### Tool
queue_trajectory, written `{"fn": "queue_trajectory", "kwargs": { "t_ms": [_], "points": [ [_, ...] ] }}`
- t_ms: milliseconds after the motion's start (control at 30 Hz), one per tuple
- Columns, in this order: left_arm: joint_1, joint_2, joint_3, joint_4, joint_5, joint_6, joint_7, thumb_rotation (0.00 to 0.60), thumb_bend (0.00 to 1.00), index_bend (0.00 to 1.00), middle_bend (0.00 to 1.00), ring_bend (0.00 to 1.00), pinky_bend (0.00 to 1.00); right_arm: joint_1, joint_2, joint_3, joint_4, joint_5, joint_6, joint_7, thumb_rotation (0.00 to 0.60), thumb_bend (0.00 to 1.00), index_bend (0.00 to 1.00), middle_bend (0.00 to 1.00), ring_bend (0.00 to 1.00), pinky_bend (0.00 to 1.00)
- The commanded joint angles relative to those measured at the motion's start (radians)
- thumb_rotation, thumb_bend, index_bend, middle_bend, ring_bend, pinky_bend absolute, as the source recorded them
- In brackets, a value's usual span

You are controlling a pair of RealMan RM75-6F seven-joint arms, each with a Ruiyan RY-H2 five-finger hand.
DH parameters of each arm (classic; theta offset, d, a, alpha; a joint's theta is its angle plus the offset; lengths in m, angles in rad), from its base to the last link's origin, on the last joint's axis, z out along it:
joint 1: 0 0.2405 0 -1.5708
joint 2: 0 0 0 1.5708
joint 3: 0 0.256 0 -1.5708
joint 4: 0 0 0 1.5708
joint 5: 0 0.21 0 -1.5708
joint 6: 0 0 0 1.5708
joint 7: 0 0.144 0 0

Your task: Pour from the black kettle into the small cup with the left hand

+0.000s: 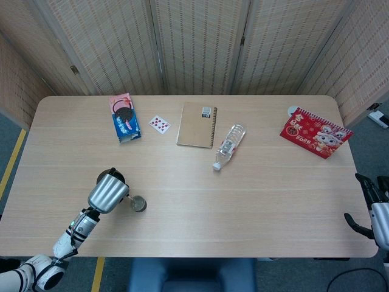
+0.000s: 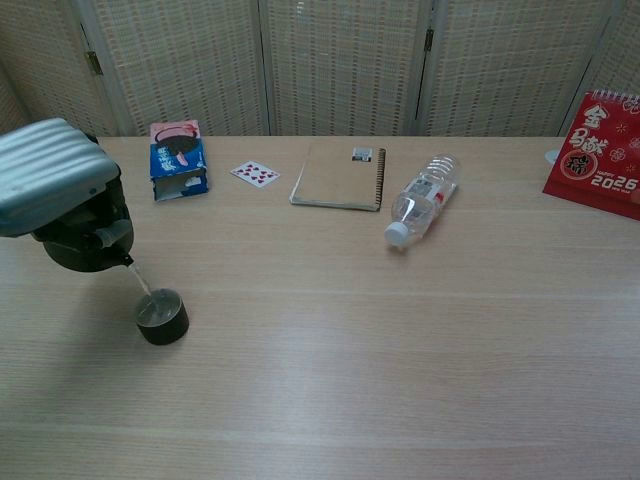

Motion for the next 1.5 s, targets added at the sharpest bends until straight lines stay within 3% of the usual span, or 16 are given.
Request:
{"fn": "queue_trajectory", "kwargs": {
  "t_ms": [33,733,1167,1500],
  "points": [
    [0.001,0.0,0.001,0.0,0.0,0.0,0.004,0.562,0.52,1.0,1.0,0.93,0.53,0.0,0.0,0.0,0.0,-0.001,0.001,0.001,0.6,0.29,0.03,0.16,0.27,0.0],
    [0.007,-0.004,-0.01,-0.014,-0.027,-0.01,-0.021,0.57,0.53,1.0,1.0,0.93,0.53,-0.005,-0.001,-0.001,0.005,-0.004,0.009,0.007,0.6,0.29,0.03,0.16,0.27,0.0],
    [0.003,0.004,-0.028,-0.038,-0.093,-0.061,-0.356,0.567,0.53,1.0,1.0,0.92,0.53,-0.007,0.001,0.0,-0.001,-0.003,0.012,0.001,0.6,0.29,0.03,0.16,0.27,0.0],
    [-0.013,0.011,-0.072,-0.014,-0.148,-0.097,-0.642,0.566,0.53,1.0,1.0,0.92,0.51,-0.008,0.003,0.0,-0.005,-0.002,0.013,-0.002,0.6,0.29,0.03,0.16,0.27,0.0]
  ]
}}
